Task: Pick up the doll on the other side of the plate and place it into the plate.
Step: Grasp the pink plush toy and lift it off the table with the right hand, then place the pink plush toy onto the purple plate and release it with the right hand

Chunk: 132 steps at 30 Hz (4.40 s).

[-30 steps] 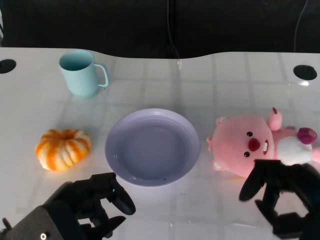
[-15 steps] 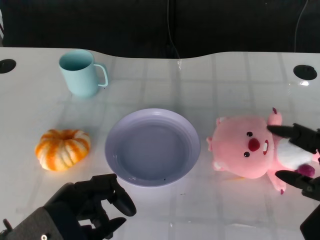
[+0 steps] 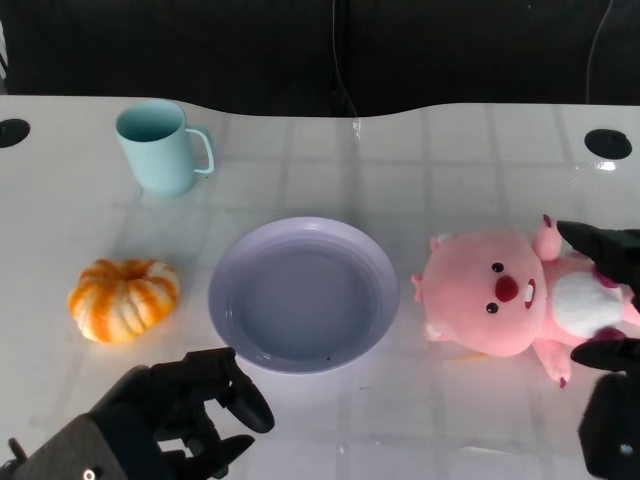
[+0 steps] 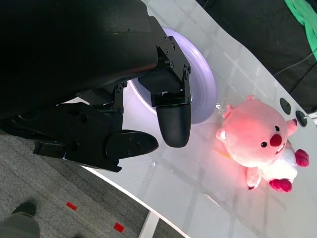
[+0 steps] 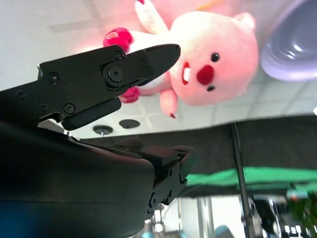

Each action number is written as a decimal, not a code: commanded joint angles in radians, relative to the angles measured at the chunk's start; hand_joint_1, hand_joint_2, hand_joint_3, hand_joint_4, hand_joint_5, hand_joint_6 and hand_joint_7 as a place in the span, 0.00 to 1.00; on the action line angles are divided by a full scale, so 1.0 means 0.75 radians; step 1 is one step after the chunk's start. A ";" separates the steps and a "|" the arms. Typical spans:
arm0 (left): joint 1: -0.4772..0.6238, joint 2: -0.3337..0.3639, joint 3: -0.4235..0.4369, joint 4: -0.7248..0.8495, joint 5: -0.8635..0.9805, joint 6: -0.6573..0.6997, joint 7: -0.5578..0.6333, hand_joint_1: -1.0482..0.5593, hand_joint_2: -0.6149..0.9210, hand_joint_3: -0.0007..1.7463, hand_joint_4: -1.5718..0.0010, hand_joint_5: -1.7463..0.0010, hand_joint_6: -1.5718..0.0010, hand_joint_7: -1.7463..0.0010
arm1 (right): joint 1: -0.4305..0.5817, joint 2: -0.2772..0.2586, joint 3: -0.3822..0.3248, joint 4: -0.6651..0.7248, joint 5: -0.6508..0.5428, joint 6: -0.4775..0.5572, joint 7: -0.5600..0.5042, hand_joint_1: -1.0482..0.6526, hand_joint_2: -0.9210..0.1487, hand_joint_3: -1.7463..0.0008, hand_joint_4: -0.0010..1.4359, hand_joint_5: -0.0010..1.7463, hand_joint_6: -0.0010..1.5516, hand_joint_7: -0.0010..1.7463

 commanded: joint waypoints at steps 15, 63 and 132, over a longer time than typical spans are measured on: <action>0.040 -0.013 0.007 -0.056 0.025 0.026 0.009 0.58 1.00 0.25 0.62 0.12 0.64 0.26 | -0.290 -0.050 0.231 0.539 -0.155 0.053 -0.002 0.21 0.01 0.99 0.03 0.21 0.14 0.01; 0.081 -0.019 -0.007 -0.067 0.068 -0.022 0.003 0.58 1.00 0.25 0.63 0.16 0.64 0.29 | -0.714 0.091 0.448 1.644 0.022 -0.477 -1.183 0.52 0.52 0.32 0.65 1.00 0.47 1.00; 0.109 -0.082 -0.067 -0.027 0.119 -0.086 0.019 0.57 1.00 0.26 0.63 0.16 0.64 0.26 | -0.788 0.361 0.605 0.766 0.164 -0.137 -0.044 0.24 0.00 0.85 0.04 0.27 0.18 0.01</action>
